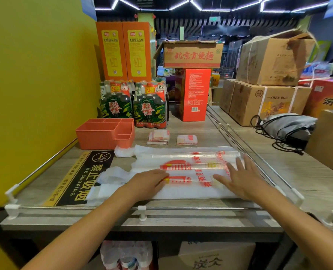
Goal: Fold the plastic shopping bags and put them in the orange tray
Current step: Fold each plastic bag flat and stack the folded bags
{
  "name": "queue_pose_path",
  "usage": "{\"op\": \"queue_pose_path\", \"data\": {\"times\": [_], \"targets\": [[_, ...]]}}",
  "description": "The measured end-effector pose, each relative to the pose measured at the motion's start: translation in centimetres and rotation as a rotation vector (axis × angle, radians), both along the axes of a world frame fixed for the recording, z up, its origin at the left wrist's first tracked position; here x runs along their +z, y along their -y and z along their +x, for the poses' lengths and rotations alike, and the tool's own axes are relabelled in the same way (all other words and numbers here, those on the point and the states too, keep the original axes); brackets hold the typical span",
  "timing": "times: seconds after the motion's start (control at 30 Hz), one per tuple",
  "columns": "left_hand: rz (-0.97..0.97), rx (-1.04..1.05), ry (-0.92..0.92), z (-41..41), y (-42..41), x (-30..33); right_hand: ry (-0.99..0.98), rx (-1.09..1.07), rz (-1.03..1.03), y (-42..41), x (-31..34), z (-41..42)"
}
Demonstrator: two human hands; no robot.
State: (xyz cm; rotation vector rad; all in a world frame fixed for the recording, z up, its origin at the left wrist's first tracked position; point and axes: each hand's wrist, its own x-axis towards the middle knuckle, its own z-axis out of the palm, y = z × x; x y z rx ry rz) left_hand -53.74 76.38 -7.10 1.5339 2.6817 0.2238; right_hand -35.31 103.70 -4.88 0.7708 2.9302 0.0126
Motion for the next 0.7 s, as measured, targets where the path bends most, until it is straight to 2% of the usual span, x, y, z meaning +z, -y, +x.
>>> {"op": "queue_pose_path", "data": {"times": [0.1,0.17,0.23,0.33,0.47,0.6,0.7], "targets": [[0.028,-0.005,-0.057,0.1,-0.3,0.3,-0.135,0.278,-0.031,3.0,1.5,-0.7],[0.047,-0.010,-0.087,0.3,-0.5,0.7,-0.207,0.385,-0.123,4.8,1.9,-1.5],[0.068,-0.022,-0.111,0.6,-0.5,1.2,-0.236,0.441,-0.125,5.5,1.4,-2.9],[0.094,-0.030,-0.127,0.6,-0.2,1.7,-0.243,0.433,-0.004,5.3,0.5,-4.9],[0.110,-0.063,-0.042,0.7,0.3,2.3,-0.276,0.423,0.129,5.1,-0.5,-5.7],[0.088,-0.122,-0.175,1.6,-1.8,3.0,-0.325,0.472,0.136,5.6,-0.6,-5.9],[0.087,-0.091,-0.307,2.6,-4.4,3.3,-0.358,0.494,0.158,6.0,-0.3,-6.2]]}}
